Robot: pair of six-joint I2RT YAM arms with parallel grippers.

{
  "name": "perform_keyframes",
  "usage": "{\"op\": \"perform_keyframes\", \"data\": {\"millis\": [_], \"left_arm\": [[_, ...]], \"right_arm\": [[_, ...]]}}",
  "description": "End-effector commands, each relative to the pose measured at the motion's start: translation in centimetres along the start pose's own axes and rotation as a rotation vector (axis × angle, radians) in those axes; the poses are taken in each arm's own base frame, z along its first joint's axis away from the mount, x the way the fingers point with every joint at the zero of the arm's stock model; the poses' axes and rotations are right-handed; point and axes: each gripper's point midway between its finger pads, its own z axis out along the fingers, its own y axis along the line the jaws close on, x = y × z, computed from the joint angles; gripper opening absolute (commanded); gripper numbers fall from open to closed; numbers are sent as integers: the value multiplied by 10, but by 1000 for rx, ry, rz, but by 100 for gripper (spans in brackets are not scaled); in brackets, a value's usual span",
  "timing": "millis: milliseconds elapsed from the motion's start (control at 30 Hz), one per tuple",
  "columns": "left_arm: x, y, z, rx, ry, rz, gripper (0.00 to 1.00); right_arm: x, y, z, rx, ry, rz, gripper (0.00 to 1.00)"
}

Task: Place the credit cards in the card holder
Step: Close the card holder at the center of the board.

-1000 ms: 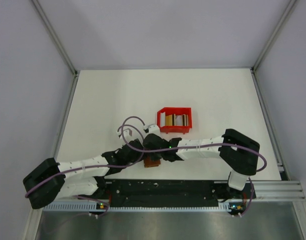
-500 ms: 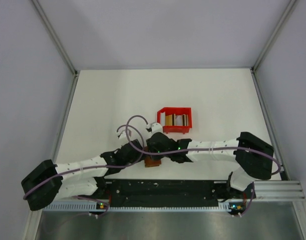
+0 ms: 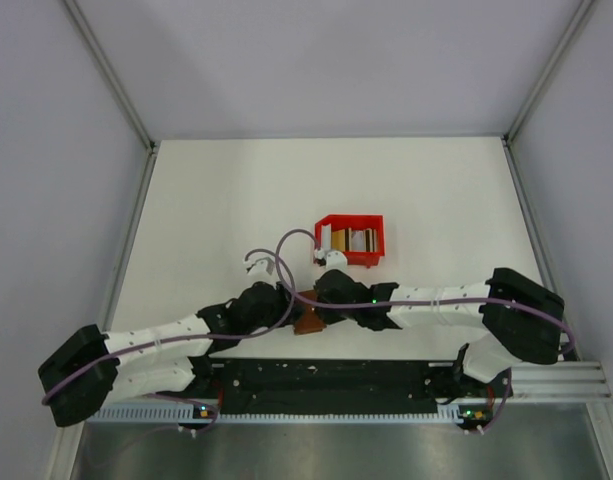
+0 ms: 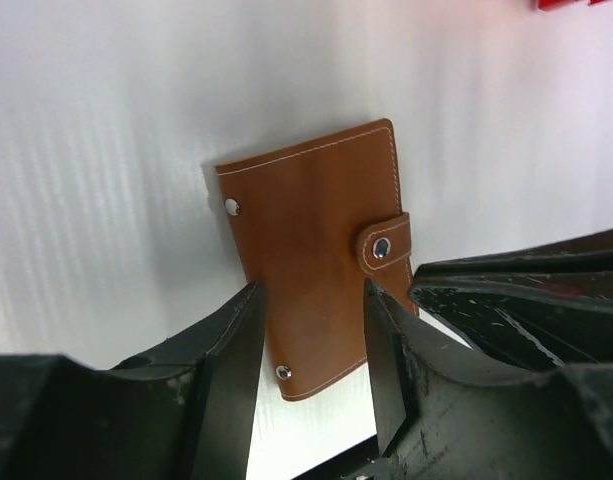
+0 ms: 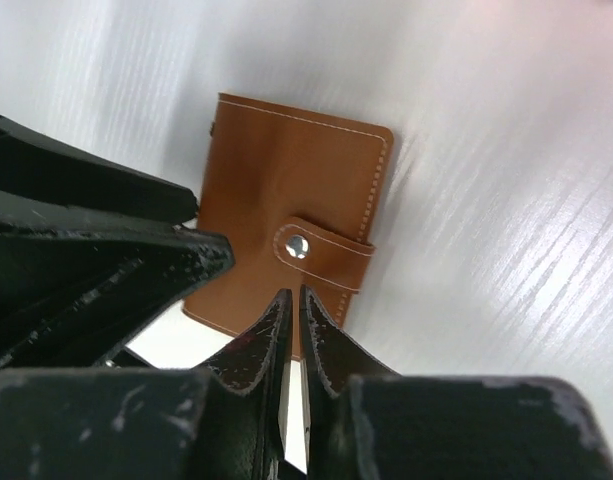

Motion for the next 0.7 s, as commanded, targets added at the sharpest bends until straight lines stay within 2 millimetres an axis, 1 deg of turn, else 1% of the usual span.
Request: {"op": "perform_keyframes", "data": {"millis": [0,100,133,167,233,333,533,667], "left_arm": [[-3,-25,1,108,4,45,48],[-2,-24,3,98,10,62,48],[-2,-20,3,77,11,65,48],[-4,-17,3,57,6,69,49],[-8,-18,1,55,-7,76,49],[-12,-23,-1,68,-19,75,51],[-16,-38,-1,115,-22,84,57],[-16,-39,4,101,-11,104,58]], "right_arm": [[-18,12,-1,-41,-57,57,6],[-22,12,-1,-41,-64,59,6],[-23,11,-1,-38,-67,55,6],[-24,10,-2,-31,-69,58,6],[-26,5,-3,-16,-75,59,6],[-29,0,-5,-8,-86,64,6],[-33,-6,-7,7,-90,69,6],[-31,-9,-3,16,-76,71,6]]}}
